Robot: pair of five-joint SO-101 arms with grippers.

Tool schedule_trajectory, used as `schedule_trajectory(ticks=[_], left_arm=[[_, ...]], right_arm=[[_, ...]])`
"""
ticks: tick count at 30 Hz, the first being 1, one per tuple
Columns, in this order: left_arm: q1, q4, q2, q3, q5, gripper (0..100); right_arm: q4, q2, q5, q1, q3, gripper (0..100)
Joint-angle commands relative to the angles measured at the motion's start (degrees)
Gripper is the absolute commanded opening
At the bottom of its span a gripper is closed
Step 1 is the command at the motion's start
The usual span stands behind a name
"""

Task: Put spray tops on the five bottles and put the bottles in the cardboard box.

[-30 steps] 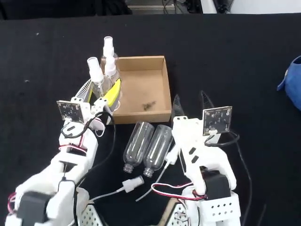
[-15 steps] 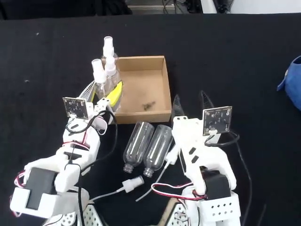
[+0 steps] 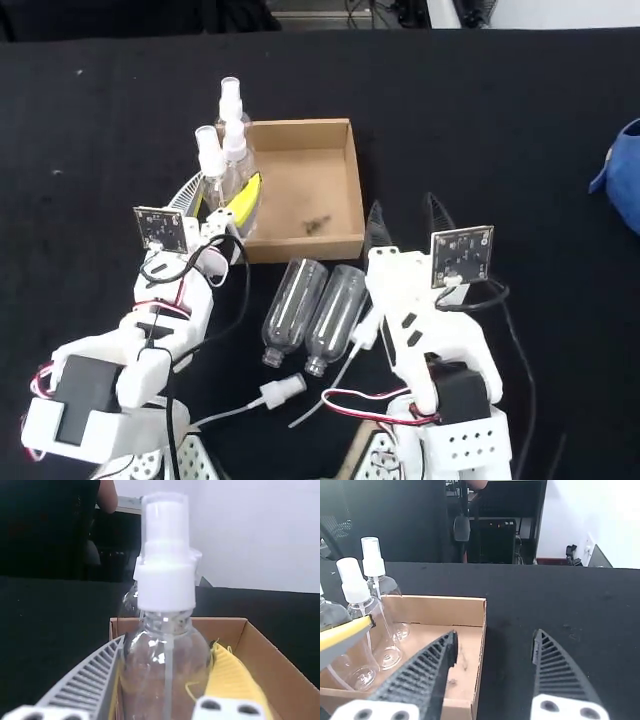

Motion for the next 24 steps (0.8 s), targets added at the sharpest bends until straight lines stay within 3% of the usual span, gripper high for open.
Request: schedule_trajectory(ticks=[1,5,15,21,24], left_arm=[[0.7,-1.2,0.1,-2.2,-0.7,3],[0.7,4.7,0.1,-3.2,-4.3,3],[0.7,3.9,0.1,-3.1,-4.4,3],[0.7,4.0,0.1,-3.0,-4.3,17],[0.6,4.0,0.1,-2.9,-4.3,18]], right_arm=[[-1.7,-0.2,0.4,1.2,-0.4,21.9],[-1.7,-0.2,0.4,1.2,-0.4,21.9],[-1.7,-0.3,0.4,1.2,-0.4,21.9],[-1.7,-0.3,0.4,1.2,-0.4,22.0],[-1.7,-0.3,0.4,1.2,-0.4,22.0]])
